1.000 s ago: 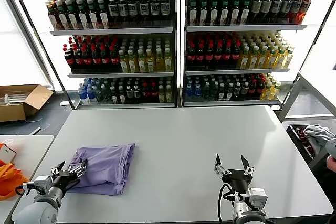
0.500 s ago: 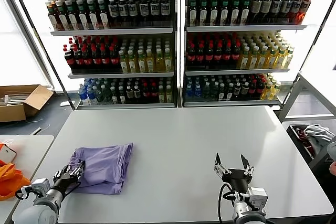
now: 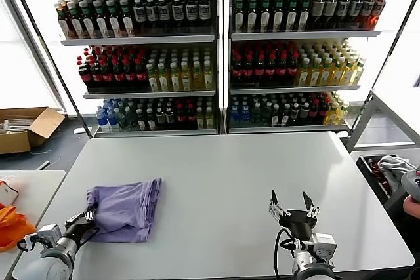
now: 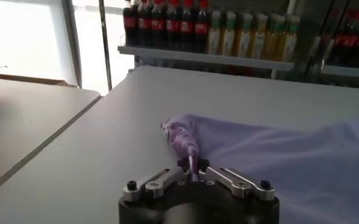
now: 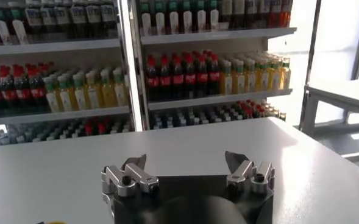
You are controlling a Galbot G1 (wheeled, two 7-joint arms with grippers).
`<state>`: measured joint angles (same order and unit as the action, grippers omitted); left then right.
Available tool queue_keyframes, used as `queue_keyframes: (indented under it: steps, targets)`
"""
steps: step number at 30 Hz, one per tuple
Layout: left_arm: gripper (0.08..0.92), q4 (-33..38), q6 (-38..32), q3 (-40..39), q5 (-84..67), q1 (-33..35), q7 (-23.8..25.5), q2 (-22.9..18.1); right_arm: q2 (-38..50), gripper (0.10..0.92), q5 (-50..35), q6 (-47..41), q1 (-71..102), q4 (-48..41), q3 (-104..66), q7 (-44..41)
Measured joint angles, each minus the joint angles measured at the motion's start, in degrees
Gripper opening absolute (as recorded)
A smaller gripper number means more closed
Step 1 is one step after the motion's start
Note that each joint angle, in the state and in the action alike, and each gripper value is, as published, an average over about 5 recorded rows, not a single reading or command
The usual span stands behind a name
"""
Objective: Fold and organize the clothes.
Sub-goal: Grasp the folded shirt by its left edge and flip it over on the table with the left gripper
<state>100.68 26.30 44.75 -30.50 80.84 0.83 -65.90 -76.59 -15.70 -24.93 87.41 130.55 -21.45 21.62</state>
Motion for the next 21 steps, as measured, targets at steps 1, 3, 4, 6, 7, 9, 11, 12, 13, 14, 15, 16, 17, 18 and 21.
queue_keyframes:
  steps: [1, 3, 4, 6, 7, 9, 11, 12, 13, 14, 15, 16, 17, 18, 21]
  targets:
    - [0.125, 0.1, -0.1, 0.4, 0.3, 0.1, -0.3, 0.1, 0.0, 0.823, -0.1, 0.0, -0.1, -0.1, 0.0, 0.0]
    - [0.115, 0.3, -0.2, 1.3, 1.2, 0.1, -0.9, 0.5, 0.0, 0.823, -0.2, -0.1, -0.3, -0.2, 0.1, 0.0]
    - [0.115, 0.5, -0.2, 1.9, 1.8, 0.1, -1.2, 0.8, 0.0, 0.823, -0.3, -0.1, -0.5, -0.2, 0.2, 0.0]
    - [0.115, 1.0, -0.4, 3.4, 3.2, 0.1, -1.6, 1.5, 0.1, 0.823, -0.4, -0.1, -0.7, -0.4, 0.2, 0.0]
    - [0.115, 1.3, -0.5, 4.3, 3.9, 0.0, -1.7, 2.0, 0.1, 0.823, -0.4, -0.1, -0.8, -0.5, 0.2, 0.0]
    - [0.115, 1.7, -0.9, 6.3, 5.5, -0.2, -1.8, 3.2, 0.0, 0.823, -0.5, -0.1, -0.9, -0.7, 0.3, 0.0]
    - [0.115, 2.1, -1.3, 8.4, 7.0, -0.3, -1.8, 4.6, 0.0, 0.823, -0.6, 0.0, -1.1, -0.9, 0.3, 0.0]
    - [0.115, 2.3, -1.4, 9.5, 7.6, -0.4, -1.8, 5.3, -0.1, 0.823, -0.6, 0.0, -1.1, -1.0, 0.4, 0.0]
    - [0.115, 2.6, -1.6, 10.5, 8.2, -0.4, -1.8, 6.1, -0.1, 0.823, -0.6, 0.0, -1.1, -1.1, 0.4, 0.0]
    - [0.115, 2.9, -1.7, 11.5, 8.8, -0.4, -1.7, 6.8, -0.2, 0.823, -0.6, 0.1, -1.1, -1.3, 0.4, 0.0]
    - [0.115, 3.3, -1.8, 12.3, 9.3, -0.3, -1.7, 7.5, -0.2, 0.823, -0.6, 0.1, -1.1, -1.4, 0.4, 0.0]
    - [0.115, 3.7, -1.8, 13.0, 9.8, -0.2, -1.6, 8.0, -0.3, 0.823, -0.6, 0.2, -1.1, -1.5, 0.4, 0.0]
    - [0.115, 4.2, -1.8, 13.5, 10.3, -0.2, -1.5, 8.5, -0.3, 0.823, -0.6, 0.2, -1.1, -1.6, 0.3, 0.0]
    - [0.115, 4.8, -1.8, 13.9, 10.9, -0.2, -1.5, 8.9, -0.4, 0.823, -0.6, 0.2, -1.1, -1.7, 0.2, 0.0]
    - [0.115, 7.0, -1.5, 14.2, 12.4, -0.3, -1.5, 9.4, -0.5, 0.823, -0.6, 0.3, -0.9, -1.7, -0.1, 0.1]
